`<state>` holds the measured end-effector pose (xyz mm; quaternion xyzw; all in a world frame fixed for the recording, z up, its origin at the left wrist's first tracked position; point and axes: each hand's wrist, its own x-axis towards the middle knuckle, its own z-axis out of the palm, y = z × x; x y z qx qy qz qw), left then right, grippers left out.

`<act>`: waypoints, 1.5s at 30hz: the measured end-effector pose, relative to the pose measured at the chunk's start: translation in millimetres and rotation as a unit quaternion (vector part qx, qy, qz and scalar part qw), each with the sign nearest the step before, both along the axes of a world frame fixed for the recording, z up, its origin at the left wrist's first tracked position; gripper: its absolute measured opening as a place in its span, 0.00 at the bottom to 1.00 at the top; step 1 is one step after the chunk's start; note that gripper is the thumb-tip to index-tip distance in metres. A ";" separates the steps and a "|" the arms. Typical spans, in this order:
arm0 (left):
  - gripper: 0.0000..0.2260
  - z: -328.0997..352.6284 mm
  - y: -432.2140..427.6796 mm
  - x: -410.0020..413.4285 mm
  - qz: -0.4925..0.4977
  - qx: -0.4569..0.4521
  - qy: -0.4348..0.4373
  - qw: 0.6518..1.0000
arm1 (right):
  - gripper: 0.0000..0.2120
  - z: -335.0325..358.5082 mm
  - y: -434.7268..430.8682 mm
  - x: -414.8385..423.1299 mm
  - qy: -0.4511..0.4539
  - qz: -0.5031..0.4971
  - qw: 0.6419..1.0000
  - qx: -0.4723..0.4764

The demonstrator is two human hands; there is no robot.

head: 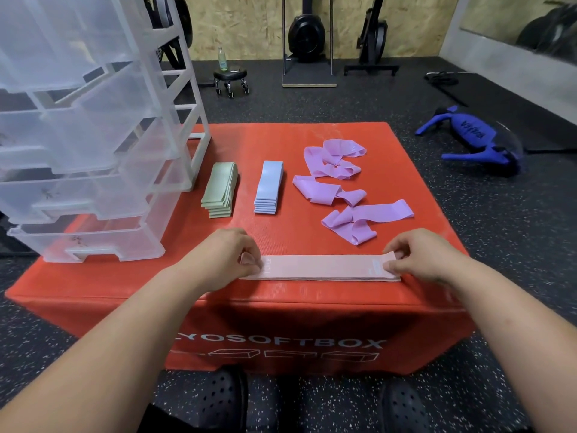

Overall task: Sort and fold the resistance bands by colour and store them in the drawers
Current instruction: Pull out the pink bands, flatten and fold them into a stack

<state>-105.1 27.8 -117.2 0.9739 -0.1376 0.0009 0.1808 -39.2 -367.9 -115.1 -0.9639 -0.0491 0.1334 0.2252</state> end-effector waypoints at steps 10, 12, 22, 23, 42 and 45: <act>0.06 2.7 -7.5 -0.2 0.020 0.040 0.015 0.999 | 0.11 12.6 8.5 -6.1 0.012 -0.015 0.998 0.062; 0.08 3.7 -11.5 -0.4 0.018 0.051 0.002 0.999 | 0.12 17.1 5.8 -7.1 0.057 -0.043 0.984 0.162; 0.12 14.9 -112.6 8.1 -0.018 -0.261 0.091 0.961 | 0.16 36.6 17.6 -14.1 0.124 -0.088 0.914 0.376; 0.13 15.5 -123.4 9.0 -0.011 -0.305 0.125 0.944 | 0.16 37.5 20.5 -15.0 0.124 -0.087 0.910 0.385; 0.19 25.0 -130.0 24.1 0.133 -0.426 0.171 0.878 | 0.37 30.7 46.6 -24.3 -0.004 0.136 0.957 0.257; 0.18 37.6 -113.4 23.3 0.137 -0.470 0.182 0.853 | 0.45 14.6 68.7 -25.8 0.003 0.175 0.952 0.251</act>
